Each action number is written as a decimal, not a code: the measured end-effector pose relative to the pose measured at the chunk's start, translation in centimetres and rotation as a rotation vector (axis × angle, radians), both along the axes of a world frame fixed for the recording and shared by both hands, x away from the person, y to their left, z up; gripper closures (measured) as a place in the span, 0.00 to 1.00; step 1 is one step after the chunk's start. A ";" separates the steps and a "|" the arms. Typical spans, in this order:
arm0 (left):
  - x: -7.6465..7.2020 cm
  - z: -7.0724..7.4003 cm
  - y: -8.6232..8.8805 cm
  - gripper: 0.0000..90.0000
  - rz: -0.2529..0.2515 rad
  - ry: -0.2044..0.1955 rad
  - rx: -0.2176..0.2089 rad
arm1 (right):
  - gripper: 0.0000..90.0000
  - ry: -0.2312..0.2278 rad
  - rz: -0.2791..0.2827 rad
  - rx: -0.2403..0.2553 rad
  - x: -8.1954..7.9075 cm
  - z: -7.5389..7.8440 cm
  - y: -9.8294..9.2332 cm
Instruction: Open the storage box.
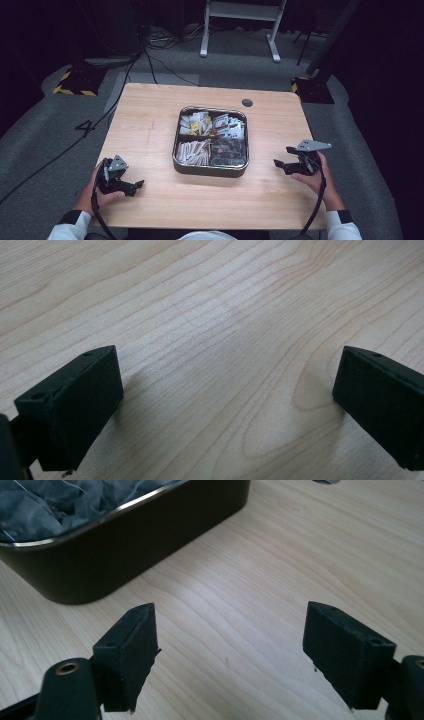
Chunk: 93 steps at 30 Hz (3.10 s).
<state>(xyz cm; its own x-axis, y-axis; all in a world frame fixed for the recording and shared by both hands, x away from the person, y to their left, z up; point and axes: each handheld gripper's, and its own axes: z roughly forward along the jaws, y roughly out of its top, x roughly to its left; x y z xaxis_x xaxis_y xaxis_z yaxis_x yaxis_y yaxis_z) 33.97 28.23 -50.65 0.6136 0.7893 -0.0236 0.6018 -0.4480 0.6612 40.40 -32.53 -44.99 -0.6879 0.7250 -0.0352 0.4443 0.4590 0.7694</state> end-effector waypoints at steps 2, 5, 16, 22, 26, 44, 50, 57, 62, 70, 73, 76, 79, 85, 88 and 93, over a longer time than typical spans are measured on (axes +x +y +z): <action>0.0 0.0 0.0 0.00 0.000 0.000 0.000 | 0.25 -0.010 0.012 -0.003 0.3 0.5 0.6; 0.0 0.0 0.0 0.00 0.003 0.002 -0.003 | 0.25 -0.013 0.037 -0.006 1.1 1.2 1.7; 0.0 0.0 0.0 0.00 0.003 0.002 -0.003 | 0.28 -0.031 0.085 -0.008 2.6 2.8 4.3; 0.0 0.0 0.0 0.00 0.001 -0.001 0.000 | 0.28 -0.044 0.118 -0.012 3.3 3.6 6.0; 0.0 0.0 0.0 0.00 0.001 -0.001 0.001 | 0.28 -0.041 0.151 -0.010 4.0 4.3 7.7; 0.0 0.0 0.0 0.00 0.003 0.002 -0.002 | 0.29 -0.028 0.221 -0.053 6.3 4.3 13.8; 0.0 0.0 0.0 0.00 0.003 0.001 -0.002 | 0.31 -0.017 0.238 -0.073 7.0 3.9 15.6; 0.0 0.0 0.0 0.00 0.003 -0.002 0.000 | 0.33 0.012 0.251 -0.089 7.7 2.8 17.3; 0.0 0.0 0.0 0.00 0.005 -0.004 -0.001 | 0.33 0.020 0.264 -0.077 7.9 2.4 18.0; 0.0 0.0 0.0 0.00 0.006 -0.005 -0.001 | 0.35 0.048 0.292 -0.070 8.4 1.5 19.8; -0.1 0.0 0.0 0.00 0.006 -0.005 -0.001 | 0.36 0.052 0.299 -0.066 8.5 1.2 20.6; -0.1 0.0 0.0 0.00 0.006 -0.005 -0.002 | 0.41 0.065 0.296 -0.045 8.7 1.1 21.0; -0.1 0.0 0.0 0.00 0.006 -0.008 -0.001 | 0.42 0.066 0.292 -0.032 8.8 1.0 21.4; -0.1 0.0 0.0 0.00 0.007 -0.008 -0.001 | 0.50 0.044 0.282 -0.016 8.9 0.8 22.5; -0.1 0.0 0.0 0.00 0.007 -0.008 -0.001 | 0.57 0.045 0.264 -0.020 9.1 0.9 22.7; -0.1 0.0 0.0 0.00 0.007 -0.008 0.000 | 0.65 0.037 0.222 -0.001 9.2 0.8 22.7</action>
